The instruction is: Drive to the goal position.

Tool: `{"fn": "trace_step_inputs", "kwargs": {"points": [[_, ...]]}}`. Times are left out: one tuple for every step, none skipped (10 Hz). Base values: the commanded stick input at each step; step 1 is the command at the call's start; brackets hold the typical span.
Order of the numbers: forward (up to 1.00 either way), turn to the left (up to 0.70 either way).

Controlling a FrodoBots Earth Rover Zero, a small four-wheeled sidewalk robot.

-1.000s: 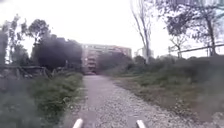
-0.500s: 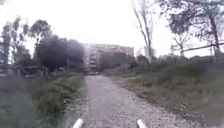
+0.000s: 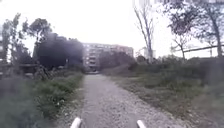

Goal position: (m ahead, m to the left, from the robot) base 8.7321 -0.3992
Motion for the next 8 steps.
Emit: {"fn": "trace_step_inputs", "kwargs": {"points": [[0.50,0.00],[0.50,0.00],[0.50,0.00],[0.50,0.00],[0.50,0.00],[0.50,0.00],[0.50,0.00],[0.50,0.00]]}}
